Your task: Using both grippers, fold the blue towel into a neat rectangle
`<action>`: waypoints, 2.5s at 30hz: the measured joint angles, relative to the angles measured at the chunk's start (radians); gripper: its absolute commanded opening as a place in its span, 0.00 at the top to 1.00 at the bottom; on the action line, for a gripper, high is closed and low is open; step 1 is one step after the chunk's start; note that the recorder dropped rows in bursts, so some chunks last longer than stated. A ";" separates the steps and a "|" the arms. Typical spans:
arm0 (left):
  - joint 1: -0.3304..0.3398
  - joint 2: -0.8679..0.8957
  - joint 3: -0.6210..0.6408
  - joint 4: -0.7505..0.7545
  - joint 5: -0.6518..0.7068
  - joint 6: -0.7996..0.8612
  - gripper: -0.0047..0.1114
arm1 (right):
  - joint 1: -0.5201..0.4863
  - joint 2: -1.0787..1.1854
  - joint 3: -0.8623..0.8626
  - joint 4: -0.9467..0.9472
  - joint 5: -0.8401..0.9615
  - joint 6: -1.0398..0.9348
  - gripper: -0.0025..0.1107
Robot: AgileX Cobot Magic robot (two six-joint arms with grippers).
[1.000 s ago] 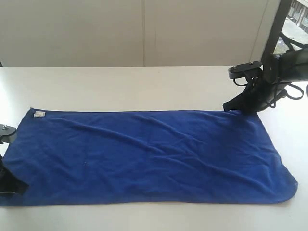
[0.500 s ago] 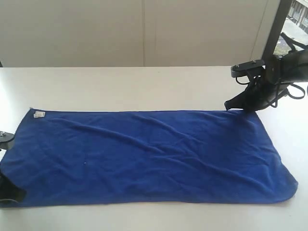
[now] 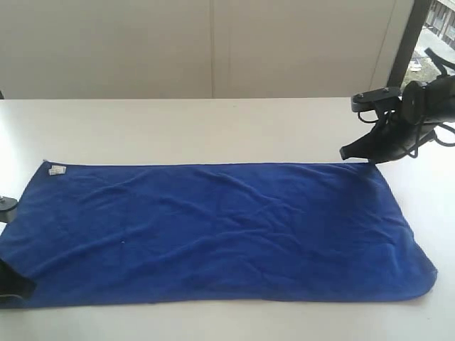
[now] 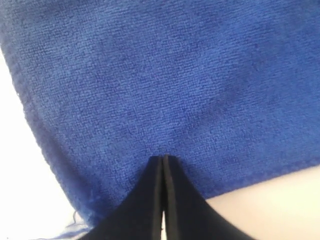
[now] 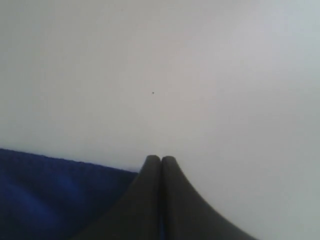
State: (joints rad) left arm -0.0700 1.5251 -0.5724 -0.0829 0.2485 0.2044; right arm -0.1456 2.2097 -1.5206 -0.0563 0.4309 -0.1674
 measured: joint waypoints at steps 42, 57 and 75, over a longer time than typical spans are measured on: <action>0.000 -0.512 -0.230 -0.054 0.186 -0.010 0.96 | 0.000 -0.649 0.335 0.142 0.215 -0.007 0.78; 0.000 -0.835 -0.230 -0.009 0.369 -0.020 0.96 | 0.000 -0.815 0.766 0.273 0.032 0.060 0.77; 0.000 -0.873 -0.230 -0.005 0.457 -0.018 0.96 | 0.435 -0.526 0.425 0.523 -0.049 -0.128 0.98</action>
State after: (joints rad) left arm -0.0700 0.6518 -0.8027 -0.0875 0.7051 0.1863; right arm 0.2898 1.6839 -1.0961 0.4666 0.3818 -0.2955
